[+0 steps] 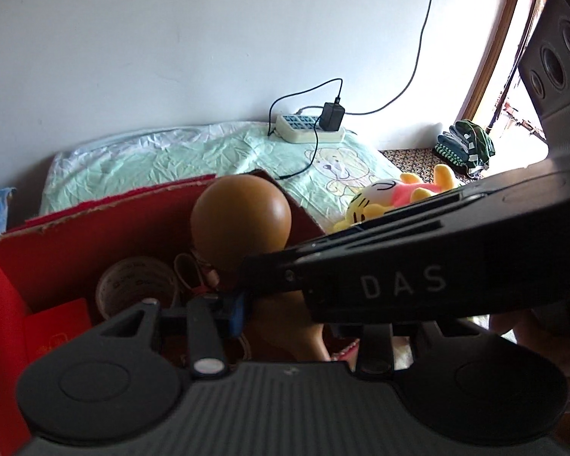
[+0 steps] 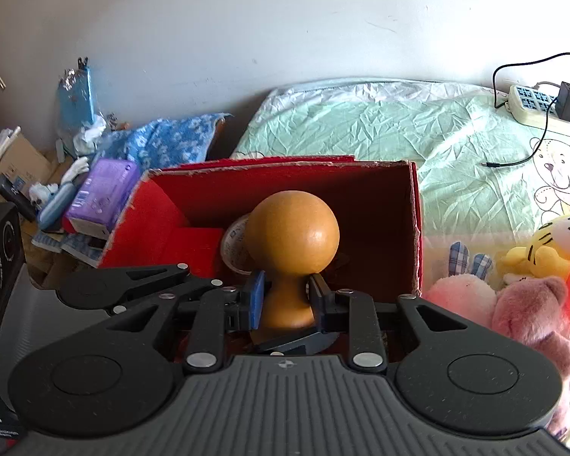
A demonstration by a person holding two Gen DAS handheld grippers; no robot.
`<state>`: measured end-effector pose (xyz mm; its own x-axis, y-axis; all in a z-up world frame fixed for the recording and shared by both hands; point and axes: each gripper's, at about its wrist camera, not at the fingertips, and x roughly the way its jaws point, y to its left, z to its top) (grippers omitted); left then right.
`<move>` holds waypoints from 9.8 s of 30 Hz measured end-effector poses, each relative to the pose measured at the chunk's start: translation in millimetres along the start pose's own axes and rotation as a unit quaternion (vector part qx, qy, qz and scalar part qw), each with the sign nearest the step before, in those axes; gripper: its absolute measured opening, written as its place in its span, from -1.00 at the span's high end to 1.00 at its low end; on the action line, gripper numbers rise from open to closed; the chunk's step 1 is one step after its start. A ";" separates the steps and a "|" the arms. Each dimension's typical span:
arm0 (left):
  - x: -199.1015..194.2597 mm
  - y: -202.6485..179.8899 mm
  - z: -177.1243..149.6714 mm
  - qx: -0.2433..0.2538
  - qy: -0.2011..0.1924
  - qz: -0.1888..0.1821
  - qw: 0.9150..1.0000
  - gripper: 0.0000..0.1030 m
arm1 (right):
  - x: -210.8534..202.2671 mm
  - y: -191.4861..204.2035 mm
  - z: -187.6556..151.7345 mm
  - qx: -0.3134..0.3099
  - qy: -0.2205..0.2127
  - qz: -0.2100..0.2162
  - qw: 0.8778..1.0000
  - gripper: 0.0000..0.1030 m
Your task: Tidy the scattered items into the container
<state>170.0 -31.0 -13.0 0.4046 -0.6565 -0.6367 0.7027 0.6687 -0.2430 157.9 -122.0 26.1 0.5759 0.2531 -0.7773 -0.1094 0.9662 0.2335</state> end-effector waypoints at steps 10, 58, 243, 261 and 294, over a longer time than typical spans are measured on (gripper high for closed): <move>50.4 16.1 -4.7 -0.051 0.066 -0.025 0.996 0.23 | 40.3 2.8 7.9 -0.046 0.063 -0.056 0.995 0.47; 40.5 28.3 -5.5 -0.052 0.087 0.039 0.994 -0.36 | 34.5 1.8 -10.6 0.004 -0.015 -0.138 0.990 0.18; -51.7 -24.4 -128.7 -0.136 0.137 0.308 0.932 -0.98 | -32.1 10.0 -155.7 0.088 -0.007 -0.168 0.982 -0.76; -61.5 -33.1 -114.6 -0.122 0.109 0.316 0.935 -0.98 | -50.3 12.3 -147.7 0.087 -0.047 -0.173 0.980 -0.76; -95.8 -35.8 -64.0 -0.118 0.026 0.338 0.933 -0.98 | -88.1 17.7 -114.3 0.080 -0.125 -0.159 0.976 -0.76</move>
<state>68.6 30.3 9.8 0.6762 -0.0432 -0.7354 0.1466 0.9862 0.0768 12.5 -121.6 31.9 0.7418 -0.0979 -0.6635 0.2241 0.9686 0.1077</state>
